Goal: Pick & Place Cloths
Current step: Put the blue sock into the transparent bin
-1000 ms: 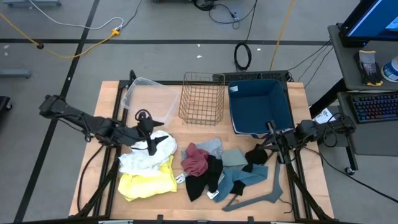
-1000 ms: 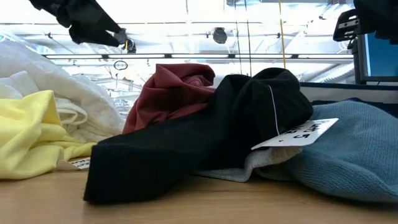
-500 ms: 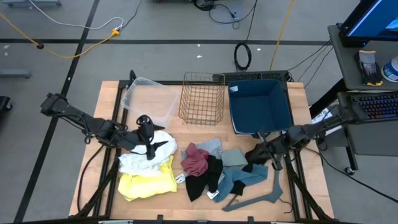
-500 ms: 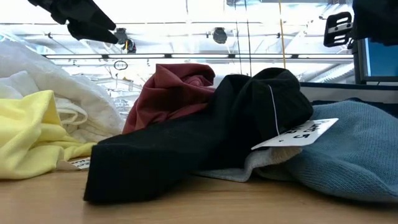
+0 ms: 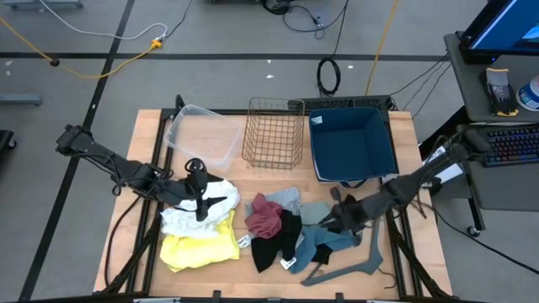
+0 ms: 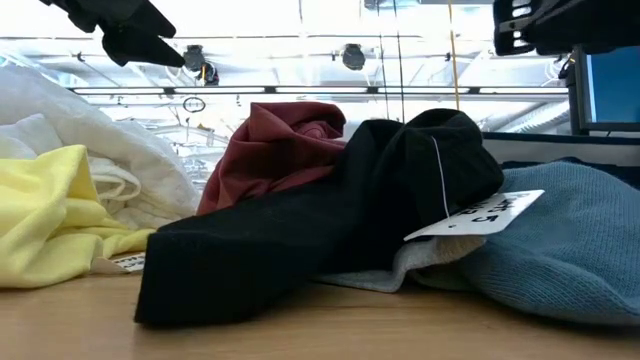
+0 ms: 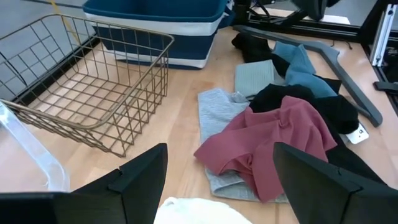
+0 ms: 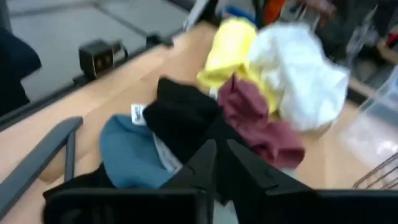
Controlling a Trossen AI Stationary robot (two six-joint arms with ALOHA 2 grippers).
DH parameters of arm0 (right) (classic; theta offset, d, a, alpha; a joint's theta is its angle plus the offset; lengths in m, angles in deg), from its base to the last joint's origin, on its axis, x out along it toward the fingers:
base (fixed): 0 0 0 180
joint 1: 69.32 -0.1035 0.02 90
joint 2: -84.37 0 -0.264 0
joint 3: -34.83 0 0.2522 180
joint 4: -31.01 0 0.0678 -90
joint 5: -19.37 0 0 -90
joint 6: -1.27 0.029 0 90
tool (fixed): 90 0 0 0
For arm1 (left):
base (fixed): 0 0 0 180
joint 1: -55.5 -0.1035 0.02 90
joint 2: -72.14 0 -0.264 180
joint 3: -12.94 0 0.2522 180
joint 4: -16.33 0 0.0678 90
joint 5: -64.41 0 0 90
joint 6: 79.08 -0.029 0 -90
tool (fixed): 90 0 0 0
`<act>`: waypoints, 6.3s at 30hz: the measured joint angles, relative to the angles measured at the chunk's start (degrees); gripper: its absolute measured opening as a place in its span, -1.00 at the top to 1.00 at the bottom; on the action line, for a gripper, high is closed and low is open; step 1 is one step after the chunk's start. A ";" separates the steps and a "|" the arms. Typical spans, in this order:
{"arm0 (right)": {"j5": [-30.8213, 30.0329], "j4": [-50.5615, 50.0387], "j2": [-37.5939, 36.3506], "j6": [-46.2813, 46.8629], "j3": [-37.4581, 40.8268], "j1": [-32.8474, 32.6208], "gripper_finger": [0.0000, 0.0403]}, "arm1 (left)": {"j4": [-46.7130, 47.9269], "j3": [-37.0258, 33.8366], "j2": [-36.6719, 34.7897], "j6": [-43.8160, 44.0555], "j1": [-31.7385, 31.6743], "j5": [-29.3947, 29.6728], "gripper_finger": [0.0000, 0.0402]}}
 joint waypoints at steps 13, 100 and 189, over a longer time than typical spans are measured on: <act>-0.01 -6.50 15.18 13.16 -6.76 -4.92 0.14 | -0.14 0.00 0.00 -0.02 -0.04 0.02 -0.48; -1.74 35.53 28.60 -19.25 -21.12 12.30 1.00 | -67.79 0.00 29.38 -15.13 -5.81 -19.58 -0.48; -13.43 -28.52 22.07 11.70 -26.24 -1.36 -0.27 | -19.23 0.07 5.88 -32.47 -30.71 41.28 1.00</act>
